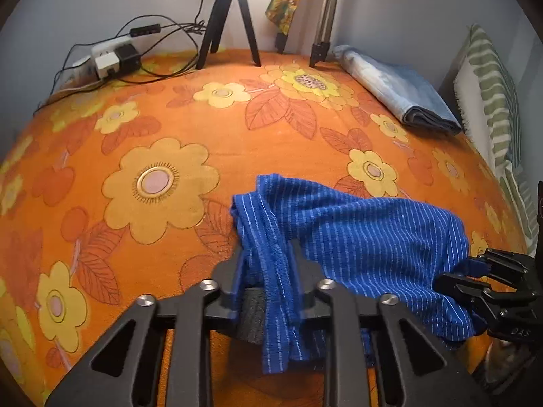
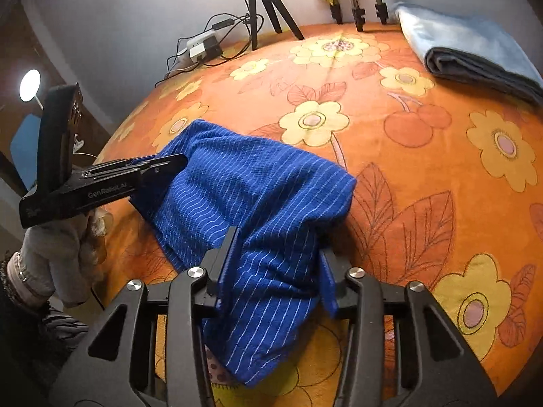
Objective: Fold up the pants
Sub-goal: 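Grasp the folded briefs with both grippers and lift them, then place the folded briefs onto the light blue cloth stack and open both grippers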
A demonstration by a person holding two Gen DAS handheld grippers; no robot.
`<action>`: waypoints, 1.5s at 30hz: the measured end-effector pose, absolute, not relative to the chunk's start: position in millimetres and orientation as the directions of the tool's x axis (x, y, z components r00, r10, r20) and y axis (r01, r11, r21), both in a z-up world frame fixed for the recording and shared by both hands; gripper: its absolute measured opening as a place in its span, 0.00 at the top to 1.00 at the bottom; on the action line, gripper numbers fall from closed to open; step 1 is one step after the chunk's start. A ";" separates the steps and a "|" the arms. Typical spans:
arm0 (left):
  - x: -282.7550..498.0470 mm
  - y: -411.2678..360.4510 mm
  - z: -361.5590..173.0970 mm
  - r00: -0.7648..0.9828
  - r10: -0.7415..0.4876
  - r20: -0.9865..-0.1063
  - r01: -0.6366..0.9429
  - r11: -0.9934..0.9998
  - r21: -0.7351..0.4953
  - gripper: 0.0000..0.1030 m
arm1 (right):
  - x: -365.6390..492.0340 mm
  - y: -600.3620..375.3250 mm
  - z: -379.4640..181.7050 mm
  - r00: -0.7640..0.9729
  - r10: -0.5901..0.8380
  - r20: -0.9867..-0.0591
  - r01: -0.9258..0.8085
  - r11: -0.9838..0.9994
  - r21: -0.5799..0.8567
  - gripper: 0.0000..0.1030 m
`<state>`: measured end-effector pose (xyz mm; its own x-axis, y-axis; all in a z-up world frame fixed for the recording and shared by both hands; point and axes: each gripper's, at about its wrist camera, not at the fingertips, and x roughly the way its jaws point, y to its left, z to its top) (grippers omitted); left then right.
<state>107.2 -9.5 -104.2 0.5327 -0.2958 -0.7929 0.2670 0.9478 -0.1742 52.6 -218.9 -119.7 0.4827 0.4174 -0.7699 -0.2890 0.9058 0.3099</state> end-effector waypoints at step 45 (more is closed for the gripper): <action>262.9 -230.2 0.7 0.655 -0.574 -0.492 0.485 0.818 -0.308 0.91 | 204.5 -436.8 23.9 0.772 0.133 -0.622 -0.189 0.982 -0.025 0.85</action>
